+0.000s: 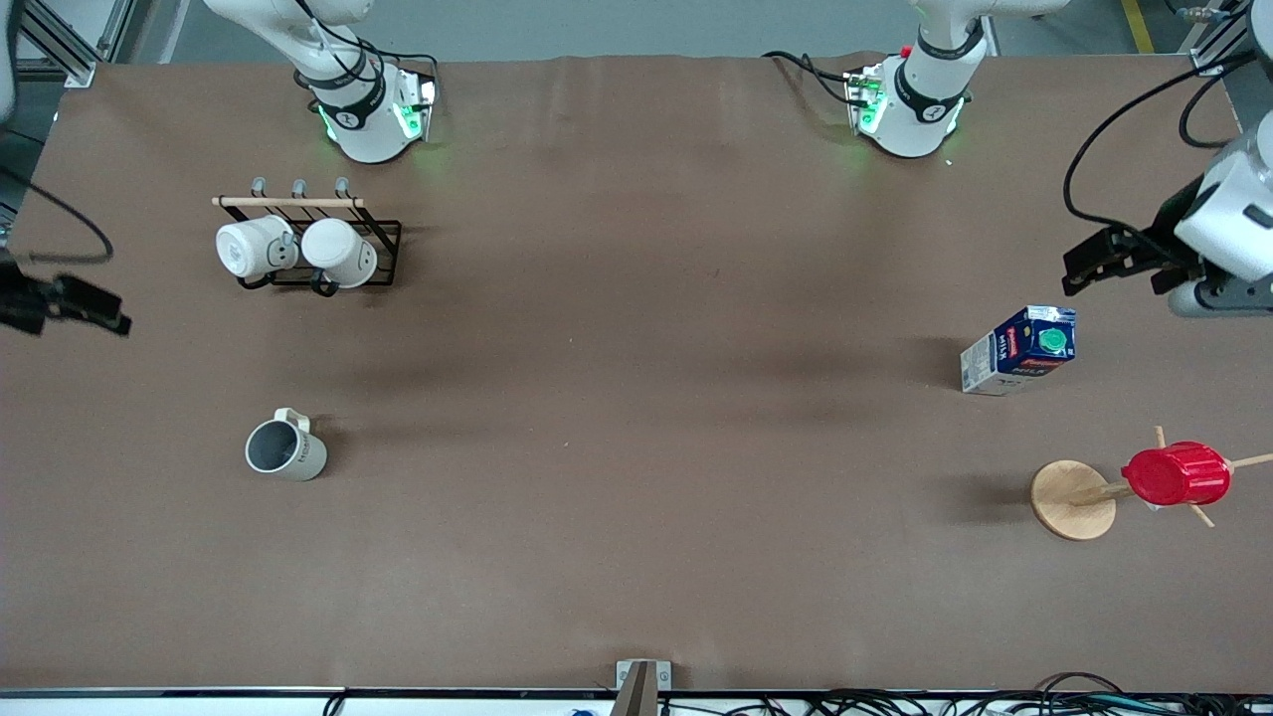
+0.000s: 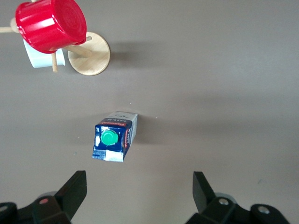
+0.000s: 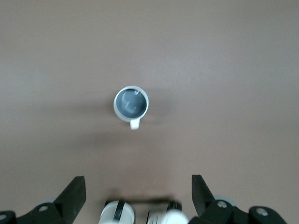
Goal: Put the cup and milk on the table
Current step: 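Reach the right gripper to the white mug while the left gripper reaches the milk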
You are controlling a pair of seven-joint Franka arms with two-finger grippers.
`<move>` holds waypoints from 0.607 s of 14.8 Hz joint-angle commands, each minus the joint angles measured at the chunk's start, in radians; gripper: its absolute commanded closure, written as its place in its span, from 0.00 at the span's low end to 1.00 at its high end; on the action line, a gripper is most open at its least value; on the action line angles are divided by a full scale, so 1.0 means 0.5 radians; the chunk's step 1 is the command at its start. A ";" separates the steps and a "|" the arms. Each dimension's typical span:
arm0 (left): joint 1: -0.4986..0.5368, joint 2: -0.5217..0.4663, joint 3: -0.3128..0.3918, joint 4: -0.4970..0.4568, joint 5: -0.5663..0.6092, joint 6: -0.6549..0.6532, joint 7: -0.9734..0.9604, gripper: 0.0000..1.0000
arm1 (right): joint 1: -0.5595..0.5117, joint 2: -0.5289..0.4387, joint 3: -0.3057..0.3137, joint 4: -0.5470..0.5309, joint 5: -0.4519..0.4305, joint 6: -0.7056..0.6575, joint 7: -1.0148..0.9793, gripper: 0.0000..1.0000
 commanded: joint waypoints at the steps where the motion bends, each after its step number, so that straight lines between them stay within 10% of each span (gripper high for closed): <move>1: 0.061 0.099 -0.009 -0.033 0.037 0.076 0.088 0.00 | -0.013 0.144 0.002 -0.170 0.001 0.297 -0.113 0.00; 9: 0.172 0.084 -0.009 -0.526 0.050 0.533 0.094 0.00 | 0.003 0.442 0.002 -0.636 -0.002 1.240 -0.223 0.00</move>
